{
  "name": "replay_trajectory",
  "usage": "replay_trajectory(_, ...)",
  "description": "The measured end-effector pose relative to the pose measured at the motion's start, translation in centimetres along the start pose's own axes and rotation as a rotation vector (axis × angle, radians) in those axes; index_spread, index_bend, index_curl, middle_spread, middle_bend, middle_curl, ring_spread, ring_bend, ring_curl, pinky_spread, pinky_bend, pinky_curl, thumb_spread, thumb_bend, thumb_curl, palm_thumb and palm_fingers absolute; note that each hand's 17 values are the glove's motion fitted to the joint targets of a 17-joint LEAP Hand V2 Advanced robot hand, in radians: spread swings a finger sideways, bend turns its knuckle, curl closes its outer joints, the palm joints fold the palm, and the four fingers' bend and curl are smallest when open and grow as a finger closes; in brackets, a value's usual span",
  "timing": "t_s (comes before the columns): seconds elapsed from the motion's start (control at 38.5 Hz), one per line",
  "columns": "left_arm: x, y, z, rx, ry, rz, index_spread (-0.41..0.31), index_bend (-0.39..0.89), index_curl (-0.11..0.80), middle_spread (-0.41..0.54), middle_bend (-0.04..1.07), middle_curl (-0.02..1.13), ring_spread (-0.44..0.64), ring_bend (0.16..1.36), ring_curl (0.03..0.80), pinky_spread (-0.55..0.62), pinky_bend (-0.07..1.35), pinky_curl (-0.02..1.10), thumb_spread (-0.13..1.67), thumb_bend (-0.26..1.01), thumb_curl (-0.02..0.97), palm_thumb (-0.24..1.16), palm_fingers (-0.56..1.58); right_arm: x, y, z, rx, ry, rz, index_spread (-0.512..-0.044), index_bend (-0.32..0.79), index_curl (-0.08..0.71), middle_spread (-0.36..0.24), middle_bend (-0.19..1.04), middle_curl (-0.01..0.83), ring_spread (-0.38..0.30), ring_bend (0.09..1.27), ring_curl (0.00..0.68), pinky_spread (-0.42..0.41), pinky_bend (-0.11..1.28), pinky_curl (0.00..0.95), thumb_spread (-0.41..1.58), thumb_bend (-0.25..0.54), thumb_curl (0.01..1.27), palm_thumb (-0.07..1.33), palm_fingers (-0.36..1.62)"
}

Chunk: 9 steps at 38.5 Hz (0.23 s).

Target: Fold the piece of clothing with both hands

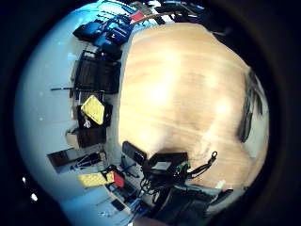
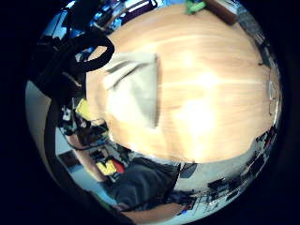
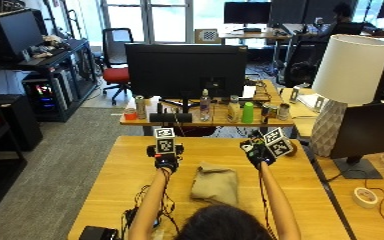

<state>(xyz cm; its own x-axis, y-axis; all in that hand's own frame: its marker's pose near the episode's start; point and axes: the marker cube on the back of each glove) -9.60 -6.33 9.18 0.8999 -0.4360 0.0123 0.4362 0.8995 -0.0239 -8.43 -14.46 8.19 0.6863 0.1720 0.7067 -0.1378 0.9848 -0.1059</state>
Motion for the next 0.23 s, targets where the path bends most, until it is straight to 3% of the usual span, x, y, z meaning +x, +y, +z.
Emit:
replay_trajectory(0.05, 0.4, -0.4, 0.0, -0.011, 0.01, 0.015, -0.048, 0.17, 0.371, 0.137, 0.15, 0.24, 0.27, 0.56, 0.293, 0.26, 0.44, 0.34, 1.48, 0.01, 0.192, 0.22, 0.18, 0.3, 0.3, -1.4, 0.06, 0.021, -0.093, -0.207, 0.1, 0.191, -0.057, 0.34, 0.462, -0.132, 0.59, 0.41, -0.162, 0.65, 0.396, 1.2, -0.01, 0.4, 0.92, 0.94)
replay_trajectory(0.23, 1.8, -0.2, -0.4, -0.01, 0.022, 0.049, -0.048, 0.17, 0.371, 0.138, 0.15, 0.24, 0.27, 0.57, 0.293, 0.26, 0.43, 0.34, 1.48, 0.0, 0.192, 0.22, 0.18, 2.8, 1.3, -2.9, 0.063, 0.084, -0.03, -0.213, 0.1, 0.196, -0.05, 0.32, 0.454, -0.111, 0.55, 0.393, -0.102, 0.59, 0.372, 1.23, -0.01, 0.4, 0.92, 0.93)
